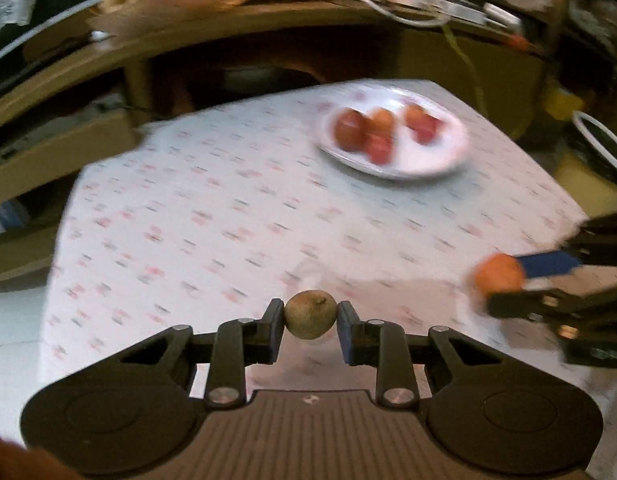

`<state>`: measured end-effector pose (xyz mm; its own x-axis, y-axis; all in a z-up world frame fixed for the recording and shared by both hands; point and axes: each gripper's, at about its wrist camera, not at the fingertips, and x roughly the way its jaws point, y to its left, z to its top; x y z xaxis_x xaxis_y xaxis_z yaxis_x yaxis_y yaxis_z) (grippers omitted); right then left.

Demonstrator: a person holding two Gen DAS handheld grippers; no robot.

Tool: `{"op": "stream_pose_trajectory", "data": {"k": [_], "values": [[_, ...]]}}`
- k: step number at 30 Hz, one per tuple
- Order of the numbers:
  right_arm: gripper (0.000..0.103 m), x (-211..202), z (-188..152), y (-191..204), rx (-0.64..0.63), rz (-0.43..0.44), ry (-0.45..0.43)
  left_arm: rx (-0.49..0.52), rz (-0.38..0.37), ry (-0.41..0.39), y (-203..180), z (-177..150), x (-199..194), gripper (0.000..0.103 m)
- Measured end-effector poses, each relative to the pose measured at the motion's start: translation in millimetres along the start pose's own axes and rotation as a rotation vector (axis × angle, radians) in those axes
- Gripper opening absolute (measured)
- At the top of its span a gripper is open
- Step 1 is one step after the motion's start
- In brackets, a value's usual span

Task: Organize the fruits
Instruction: 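Carry the kiwi and the tangerine over the white plate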

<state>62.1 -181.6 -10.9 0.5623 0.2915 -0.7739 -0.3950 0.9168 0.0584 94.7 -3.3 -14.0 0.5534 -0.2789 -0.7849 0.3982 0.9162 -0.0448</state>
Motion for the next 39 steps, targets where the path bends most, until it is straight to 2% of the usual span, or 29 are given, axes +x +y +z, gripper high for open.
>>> {"op": "stream_pose_trajectory", "data": {"k": [5,7,14,19,22,24,27,30,39], "values": [[0.033,4,-17,-1,-0.019,-0.016,0.026,0.069,-0.026,0.046,-29,-16,10,0.034],[0.034,5,-19,0,-0.029,-0.008,0.025,0.095,-0.024,0.032,-34,-18,11,0.034],[0.037,10,-19,-1,-0.043,0.022,0.032,0.117,-0.030,0.016,-34,-20,13,0.040],[0.044,7,-15,0,-0.048,0.036,0.030,0.140,-0.037,0.019,-34,-19,12,0.047],[0.045,6,-14,-3,-0.049,0.030,0.027,0.145,-0.041,0.014,-34,-21,11,0.048],[0.044,7,-14,-5,-0.040,0.033,0.032,0.142,-0.045,0.015,-34,-22,10,0.047],[0.035,9,-14,-7,-0.030,0.047,0.055,0.130,-0.049,0.013,-33,-22,10,0.046],[0.035,8,-14,-3,-0.039,0.039,0.059,0.123,-0.060,0.022,-35,-19,10,0.034],[0.034,1,-1,-10,-0.001,0.035,0.023,0.127,-0.063,-0.001,-43,-2,10,0.034]]}}
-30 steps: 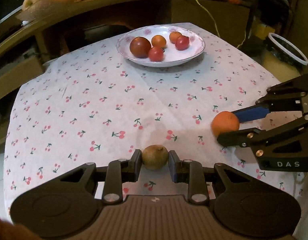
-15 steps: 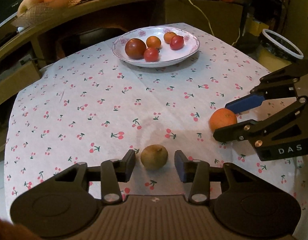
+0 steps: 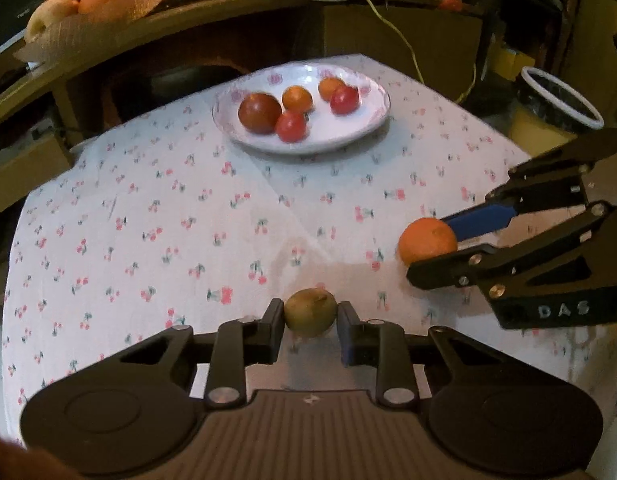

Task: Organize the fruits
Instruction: 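Carry the kiwi and the tangerine over the white plate, then lower the kiwi and tangerine into the plate and open both tools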

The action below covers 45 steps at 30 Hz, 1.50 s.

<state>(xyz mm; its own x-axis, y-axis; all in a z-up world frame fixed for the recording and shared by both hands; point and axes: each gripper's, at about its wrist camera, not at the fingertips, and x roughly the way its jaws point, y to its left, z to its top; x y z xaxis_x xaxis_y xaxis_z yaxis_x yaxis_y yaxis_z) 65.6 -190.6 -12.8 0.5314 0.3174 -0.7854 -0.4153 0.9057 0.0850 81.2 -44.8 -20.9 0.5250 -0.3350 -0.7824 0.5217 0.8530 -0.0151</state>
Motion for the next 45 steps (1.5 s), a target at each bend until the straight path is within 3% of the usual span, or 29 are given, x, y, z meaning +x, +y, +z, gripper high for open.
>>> {"op": "stream_pose_trajectory", "data": {"k": [12,19,28,45], "values": [[0.034,-2,42,-33,0.111,-0.063,-0.104,-0.043,0.042,-0.097,5,67,12,0.034],[0.034,12,63,-57,0.157,-0.110,-0.126,-0.070,0.077,-0.097,12,95,38,0.034],[0.034,35,76,-79,0.164,-0.145,-0.120,-0.073,0.106,-0.074,15,111,69,0.034],[0.037,59,85,-94,0.173,-0.169,-0.101,-0.074,0.121,-0.084,19,121,85,0.034]]}}
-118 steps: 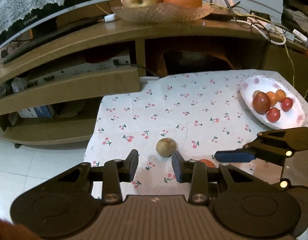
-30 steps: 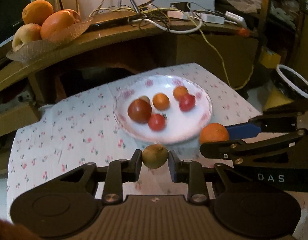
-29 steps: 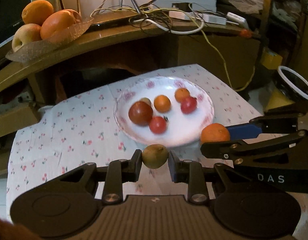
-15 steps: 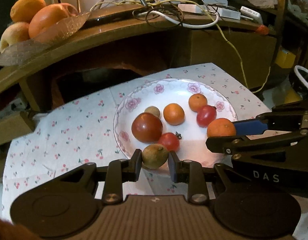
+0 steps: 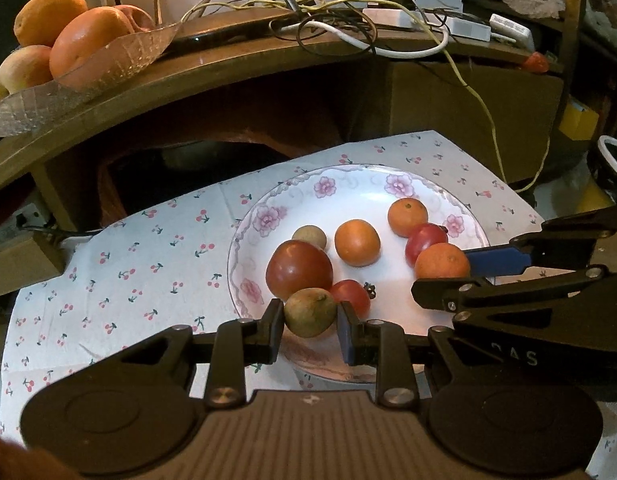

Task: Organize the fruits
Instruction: 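Lower the kiwi and tangerine into the plate and open both tools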

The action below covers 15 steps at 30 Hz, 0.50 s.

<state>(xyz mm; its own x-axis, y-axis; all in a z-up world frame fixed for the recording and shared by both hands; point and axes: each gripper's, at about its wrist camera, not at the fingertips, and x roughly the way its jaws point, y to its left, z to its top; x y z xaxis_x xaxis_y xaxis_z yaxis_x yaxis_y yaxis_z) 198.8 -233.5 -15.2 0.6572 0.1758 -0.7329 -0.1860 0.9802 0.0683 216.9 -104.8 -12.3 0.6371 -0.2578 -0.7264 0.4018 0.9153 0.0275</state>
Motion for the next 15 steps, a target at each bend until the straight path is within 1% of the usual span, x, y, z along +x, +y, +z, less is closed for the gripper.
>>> {"op": "stream_pose_trajectory", "data": {"k": [10,15], "values": [[0.039,-3.1,0.8,-1.6,-0.006,-0.010,-0.024,-0.014,-0.005,-0.008,0.8,1.1,-0.6,0.035],[0.040,-7.8,2.8,-3.4,-0.001,-0.007,-0.045,-0.006,0.001,-0.008,0.0,1.6,-1.3,0.039]]}}
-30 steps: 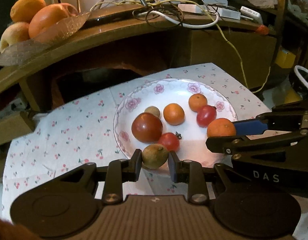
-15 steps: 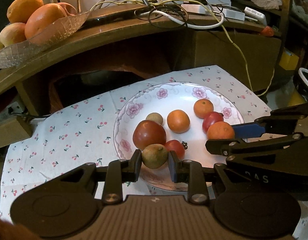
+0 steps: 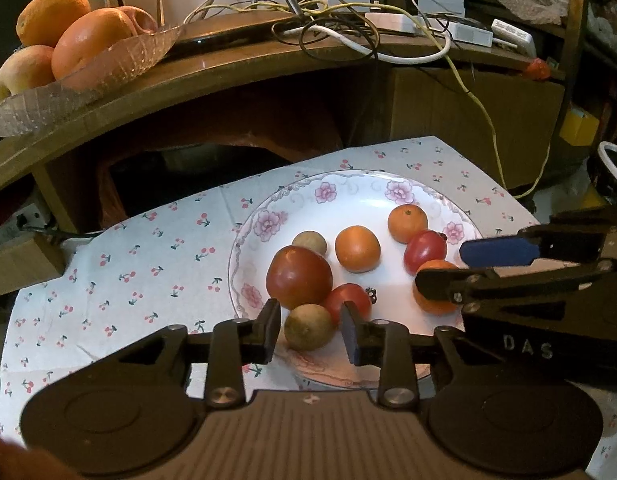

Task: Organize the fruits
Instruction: 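Lower the kiwi and tangerine into the plate and open both tools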

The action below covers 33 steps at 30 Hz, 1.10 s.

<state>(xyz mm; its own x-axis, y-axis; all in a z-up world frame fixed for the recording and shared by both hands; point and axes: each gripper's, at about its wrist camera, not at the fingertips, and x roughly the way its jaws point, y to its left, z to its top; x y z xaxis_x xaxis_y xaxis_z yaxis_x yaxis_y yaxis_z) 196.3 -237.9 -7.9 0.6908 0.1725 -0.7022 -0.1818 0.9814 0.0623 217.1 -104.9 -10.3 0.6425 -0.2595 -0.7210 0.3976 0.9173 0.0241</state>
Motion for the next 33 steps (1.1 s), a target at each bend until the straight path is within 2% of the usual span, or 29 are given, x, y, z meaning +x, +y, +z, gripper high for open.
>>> {"op": "stream_pose_trajectory", "data": {"k": [16,22,26,33], "values": [[0.043,-4,1,-3,0.010,-0.029,-0.010,-0.010,0.029,0.003,1,2,-4,0.047],[0.045,-7,1,-2,0.011,-0.041,-0.013,-0.017,0.051,-0.004,2,2,-10,0.053],[0.047,-13,-1,-1,0.012,-0.046,-0.021,-0.016,0.071,-0.021,1,1,-18,0.063],[0.048,-26,-5,2,-0.001,-0.052,-0.028,-0.022,0.090,-0.032,-1,-3,-31,0.069]]}}
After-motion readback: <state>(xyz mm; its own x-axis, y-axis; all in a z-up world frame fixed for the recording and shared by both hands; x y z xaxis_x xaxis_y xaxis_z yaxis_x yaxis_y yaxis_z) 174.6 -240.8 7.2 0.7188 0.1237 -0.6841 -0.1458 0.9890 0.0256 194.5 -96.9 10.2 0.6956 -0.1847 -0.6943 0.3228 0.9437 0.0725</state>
